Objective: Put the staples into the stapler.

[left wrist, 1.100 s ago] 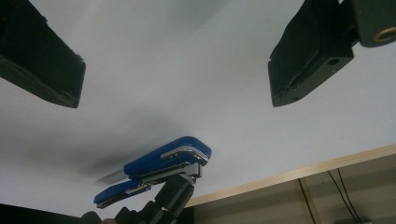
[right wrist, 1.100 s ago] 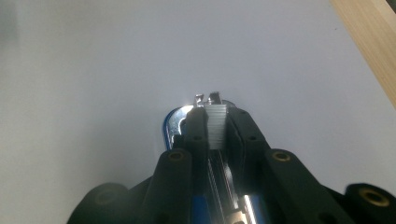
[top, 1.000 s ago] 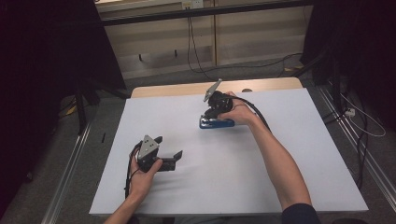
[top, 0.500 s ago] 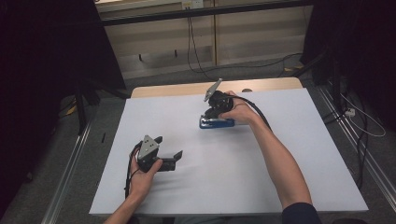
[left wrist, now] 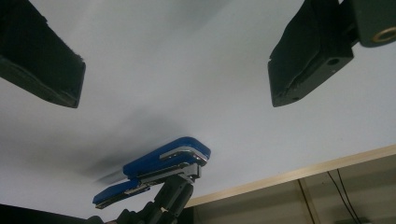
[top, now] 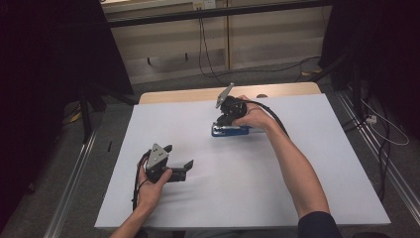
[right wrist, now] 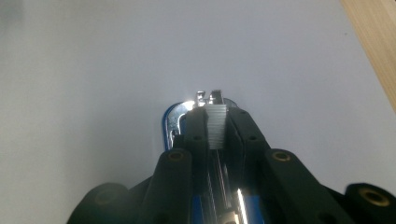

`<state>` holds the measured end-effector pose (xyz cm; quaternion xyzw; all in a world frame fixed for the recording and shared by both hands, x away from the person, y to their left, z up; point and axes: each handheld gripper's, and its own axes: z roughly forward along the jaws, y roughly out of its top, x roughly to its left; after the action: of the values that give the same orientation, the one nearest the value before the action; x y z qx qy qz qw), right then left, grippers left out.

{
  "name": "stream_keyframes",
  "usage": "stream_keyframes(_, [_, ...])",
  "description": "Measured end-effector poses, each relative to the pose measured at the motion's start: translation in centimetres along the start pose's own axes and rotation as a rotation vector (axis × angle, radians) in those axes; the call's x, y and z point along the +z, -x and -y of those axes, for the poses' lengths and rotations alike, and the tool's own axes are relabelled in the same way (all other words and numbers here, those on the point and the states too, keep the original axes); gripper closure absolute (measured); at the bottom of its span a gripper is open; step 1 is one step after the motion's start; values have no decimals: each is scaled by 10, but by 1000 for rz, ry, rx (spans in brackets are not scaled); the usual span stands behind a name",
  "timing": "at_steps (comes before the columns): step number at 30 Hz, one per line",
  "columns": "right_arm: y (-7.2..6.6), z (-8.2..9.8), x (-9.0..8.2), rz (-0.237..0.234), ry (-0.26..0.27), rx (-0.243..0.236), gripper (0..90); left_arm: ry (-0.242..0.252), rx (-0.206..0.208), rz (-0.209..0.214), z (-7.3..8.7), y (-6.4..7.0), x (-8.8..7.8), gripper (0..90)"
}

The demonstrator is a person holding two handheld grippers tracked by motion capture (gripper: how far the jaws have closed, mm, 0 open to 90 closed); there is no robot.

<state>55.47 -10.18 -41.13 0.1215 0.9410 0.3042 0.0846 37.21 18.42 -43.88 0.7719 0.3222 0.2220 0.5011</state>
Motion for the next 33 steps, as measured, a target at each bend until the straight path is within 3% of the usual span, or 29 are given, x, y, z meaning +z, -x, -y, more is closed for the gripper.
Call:
stream_keyframes(8, [-1, -1, 1, 10, -9, -11, 793, 0, -1, -4, 0, -1, 0, 42])
stream_keyframes(33, [-1, 0, 0, 12, -1, 18, 758, 1, -3, -1, 0, 0, 0, 42])
